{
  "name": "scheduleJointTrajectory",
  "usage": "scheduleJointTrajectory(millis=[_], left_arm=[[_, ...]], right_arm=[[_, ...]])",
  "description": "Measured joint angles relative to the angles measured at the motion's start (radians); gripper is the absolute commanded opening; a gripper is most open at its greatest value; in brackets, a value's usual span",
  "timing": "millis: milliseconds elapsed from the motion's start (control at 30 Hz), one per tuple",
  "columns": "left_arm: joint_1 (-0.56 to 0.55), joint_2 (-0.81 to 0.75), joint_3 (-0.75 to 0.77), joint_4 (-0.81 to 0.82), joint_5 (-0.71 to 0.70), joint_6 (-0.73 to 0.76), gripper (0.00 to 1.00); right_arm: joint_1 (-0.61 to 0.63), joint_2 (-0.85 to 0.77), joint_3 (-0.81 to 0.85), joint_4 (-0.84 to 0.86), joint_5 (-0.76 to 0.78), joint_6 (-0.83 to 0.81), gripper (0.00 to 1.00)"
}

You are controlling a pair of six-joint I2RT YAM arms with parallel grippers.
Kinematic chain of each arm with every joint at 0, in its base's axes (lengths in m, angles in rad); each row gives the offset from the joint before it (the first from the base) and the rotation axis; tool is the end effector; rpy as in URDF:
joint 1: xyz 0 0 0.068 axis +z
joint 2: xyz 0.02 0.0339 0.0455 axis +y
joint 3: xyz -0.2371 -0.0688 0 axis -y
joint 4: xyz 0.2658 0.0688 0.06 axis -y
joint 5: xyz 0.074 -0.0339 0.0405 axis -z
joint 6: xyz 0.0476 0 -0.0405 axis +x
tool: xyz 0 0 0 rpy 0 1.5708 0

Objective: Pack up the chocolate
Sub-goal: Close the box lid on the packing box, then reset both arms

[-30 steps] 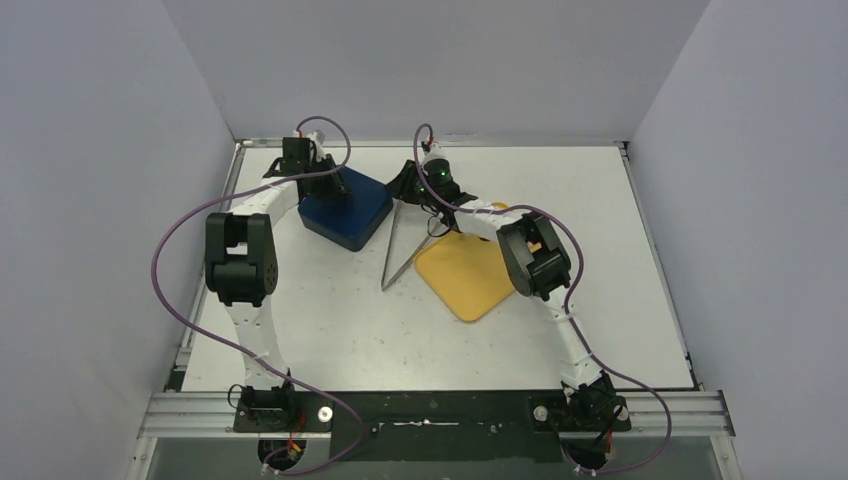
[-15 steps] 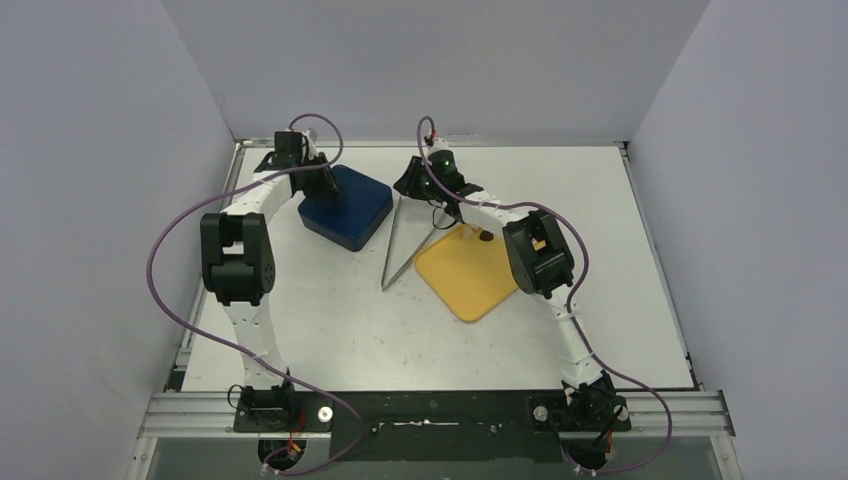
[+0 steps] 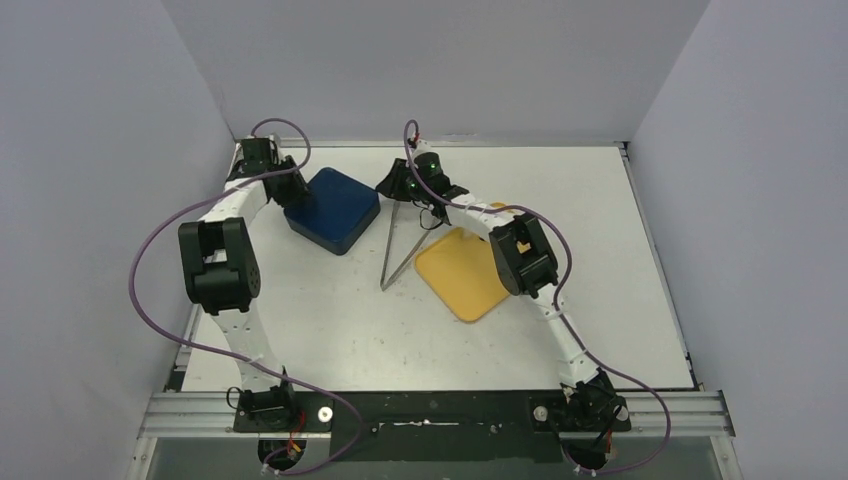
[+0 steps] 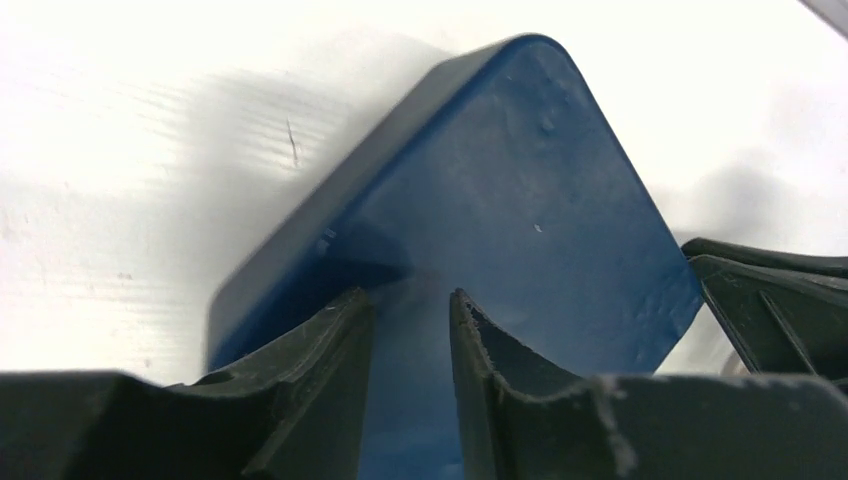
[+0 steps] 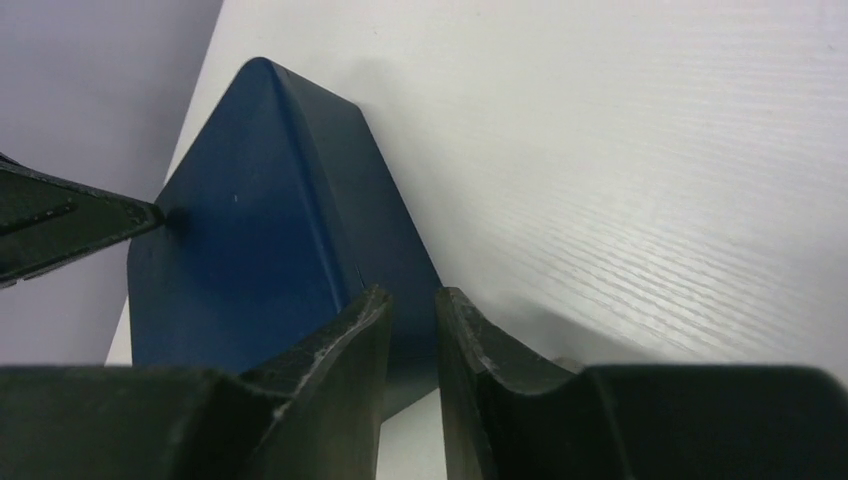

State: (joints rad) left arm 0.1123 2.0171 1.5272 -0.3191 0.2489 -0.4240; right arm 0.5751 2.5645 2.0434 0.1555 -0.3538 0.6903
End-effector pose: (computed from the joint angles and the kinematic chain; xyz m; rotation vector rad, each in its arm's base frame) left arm 0.4664 0.0408 0.1683 -0.5178 2.3364 -0.4439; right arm 0.4860 0.3347 0.1202 -0.1361 2.0978 1.1496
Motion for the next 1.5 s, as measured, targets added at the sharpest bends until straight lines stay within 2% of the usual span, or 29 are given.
scheduleJointTrajectory(millis=[167,267,433,533,667,933,1167,1500], left_arm=[[-0.121,-0.058,0.013,-0.084,-0.099,0.07,0.4],[-0.23,-0.104,0.013,-0.105,-0.122,0.107,0.46],[-0.354,-0.139,0.013,-0.148,-0.18,0.19,0.52],[-0.367,-0.137,0.012,-0.179,-0.219,0.246,0.54],[-0.381,-0.131,0.012,-0.194,-0.27,0.316,0.57],[-0.395,-0.06,0.002,-0.177,-0.317,0.393,0.59],[-0.397,-0.013,0.027,-0.155,-0.363,0.44,0.6],[-0.378,0.113,0.167,-0.134,-0.511,0.533,0.57]], right_arm=[[0.001,0.011,0.027,0.01,-0.02,0.006,0.51],[-0.005,-0.031,-0.033,0.033,-0.022,0.003,0.61],[-0.046,-0.204,-0.195,0.03,-0.019,-0.023,0.75],[-0.08,-0.327,-0.272,0.036,-0.011,-0.035,0.8],[-0.124,-0.518,-0.398,0.065,0.006,-0.05,0.92],[-0.215,-0.828,-0.69,0.137,0.035,-0.052,0.95],[-0.291,-0.982,-0.871,0.151,0.051,-0.041,0.96],[-0.293,-1.169,-1.033,0.187,0.053,-0.031,0.96]])
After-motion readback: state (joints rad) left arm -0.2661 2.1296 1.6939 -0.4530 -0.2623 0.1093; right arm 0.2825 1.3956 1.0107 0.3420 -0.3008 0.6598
